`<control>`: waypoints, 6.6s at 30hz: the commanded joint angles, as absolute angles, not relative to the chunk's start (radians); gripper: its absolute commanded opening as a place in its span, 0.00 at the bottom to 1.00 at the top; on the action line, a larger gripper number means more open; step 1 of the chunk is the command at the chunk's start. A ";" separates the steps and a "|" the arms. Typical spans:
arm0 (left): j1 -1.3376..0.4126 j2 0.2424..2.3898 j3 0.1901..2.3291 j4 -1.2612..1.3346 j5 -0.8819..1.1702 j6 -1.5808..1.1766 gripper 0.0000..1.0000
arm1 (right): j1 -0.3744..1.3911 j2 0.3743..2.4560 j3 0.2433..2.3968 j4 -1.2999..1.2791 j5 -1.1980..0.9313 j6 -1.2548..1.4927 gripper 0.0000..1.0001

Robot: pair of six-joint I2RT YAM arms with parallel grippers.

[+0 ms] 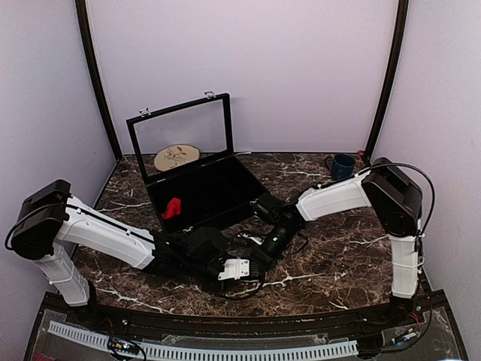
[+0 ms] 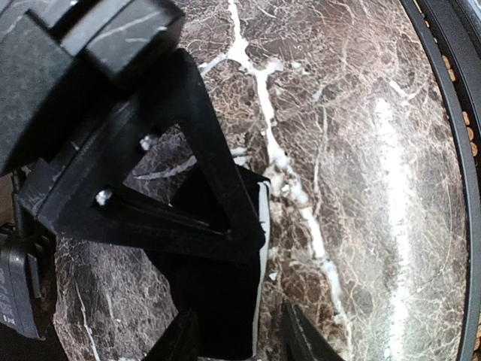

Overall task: Roll the socks
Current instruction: Roll the sock at the center of the board, then pick up the sock from the center of the board.

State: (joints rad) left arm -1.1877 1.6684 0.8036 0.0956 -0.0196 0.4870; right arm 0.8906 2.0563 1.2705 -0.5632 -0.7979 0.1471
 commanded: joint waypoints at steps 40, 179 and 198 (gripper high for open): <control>-1.190 1.825 0.988 -0.257 0.076 0.526 0.06 | 0.874 2.060 1.279 -0.577 -0.807 0.123 0.12; -0.728 2.169 1.266 -0.821 1.110 0.386 0.04 | 1.360 1.923 1.018 -0.076 0.292 -0.334 0.28; -0.695 2.026 1.230 -0.757 0.965 0.310 0.27 | 1.294 1.892 1.042 -0.169 0.133 -0.227 0.03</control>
State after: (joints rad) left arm -0.7235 2.1113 1.2709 -0.7494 1.0336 0.3447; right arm 1.3079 1.8923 1.0492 -0.0826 0.1905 -0.2684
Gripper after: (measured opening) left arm 0.237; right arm 0.070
